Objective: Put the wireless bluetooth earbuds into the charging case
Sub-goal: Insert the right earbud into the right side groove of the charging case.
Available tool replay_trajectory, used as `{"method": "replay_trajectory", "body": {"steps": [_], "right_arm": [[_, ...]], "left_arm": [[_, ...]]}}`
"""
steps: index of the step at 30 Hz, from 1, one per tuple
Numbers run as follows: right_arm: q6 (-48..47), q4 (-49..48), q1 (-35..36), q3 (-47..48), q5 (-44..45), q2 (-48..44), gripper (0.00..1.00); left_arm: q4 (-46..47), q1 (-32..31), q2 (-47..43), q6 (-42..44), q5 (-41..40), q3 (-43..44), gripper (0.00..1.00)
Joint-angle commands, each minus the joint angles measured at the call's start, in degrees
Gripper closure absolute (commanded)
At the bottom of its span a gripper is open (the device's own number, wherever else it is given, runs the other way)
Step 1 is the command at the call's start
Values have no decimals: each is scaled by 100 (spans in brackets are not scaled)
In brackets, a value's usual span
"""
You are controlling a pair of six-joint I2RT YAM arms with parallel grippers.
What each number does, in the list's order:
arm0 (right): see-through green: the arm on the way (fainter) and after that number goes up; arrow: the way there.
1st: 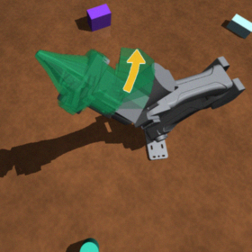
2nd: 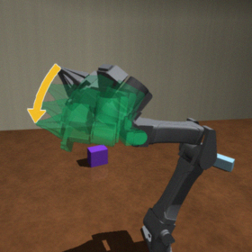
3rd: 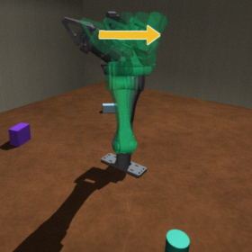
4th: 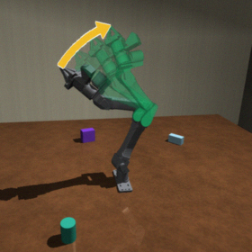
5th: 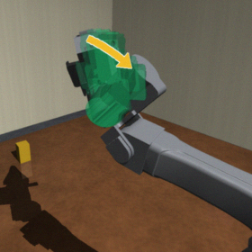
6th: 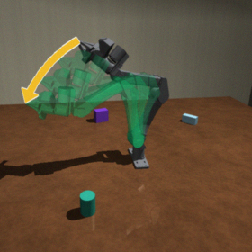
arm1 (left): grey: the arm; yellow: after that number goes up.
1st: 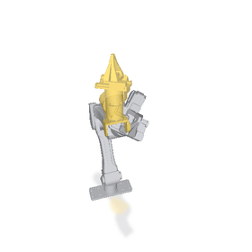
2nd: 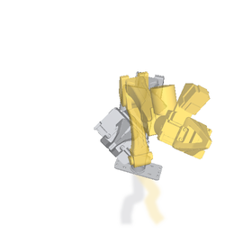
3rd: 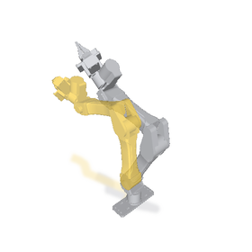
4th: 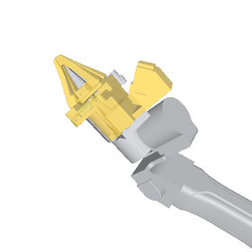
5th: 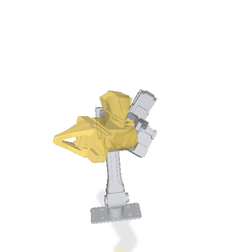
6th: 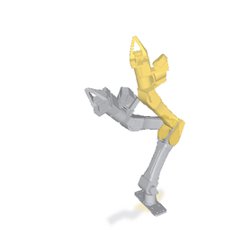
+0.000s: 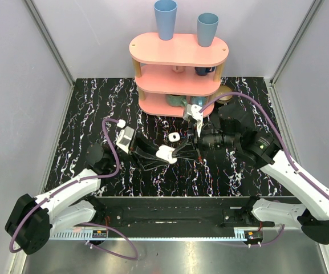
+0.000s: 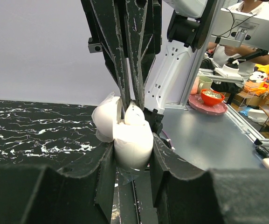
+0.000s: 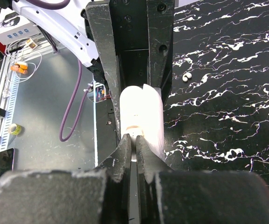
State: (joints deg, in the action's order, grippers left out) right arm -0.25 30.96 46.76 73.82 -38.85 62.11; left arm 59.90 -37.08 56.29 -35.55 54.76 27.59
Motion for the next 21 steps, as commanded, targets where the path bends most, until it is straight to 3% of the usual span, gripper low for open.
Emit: {"method": "replay_trajectory", "body": {"steps": [1, 15, 16, 21], "right_arm": [[-124, 226, 79, -43, 106, 38, 100], [-177, 393, 307, 35, 457, 179, 95], [-186, 393, 307, 62, 483, 162, 87], [-221, 235, 307, 150, 624, -49, 67]], "left_arm": [[725, -27, -215, 66, -291, 124, 100], [743, -19, -277, 153, -616, 9, 100], [716, -27, -294, 188, -633, 9, 100], [339, -19, -391, 382, -677, -8, 100]]}}
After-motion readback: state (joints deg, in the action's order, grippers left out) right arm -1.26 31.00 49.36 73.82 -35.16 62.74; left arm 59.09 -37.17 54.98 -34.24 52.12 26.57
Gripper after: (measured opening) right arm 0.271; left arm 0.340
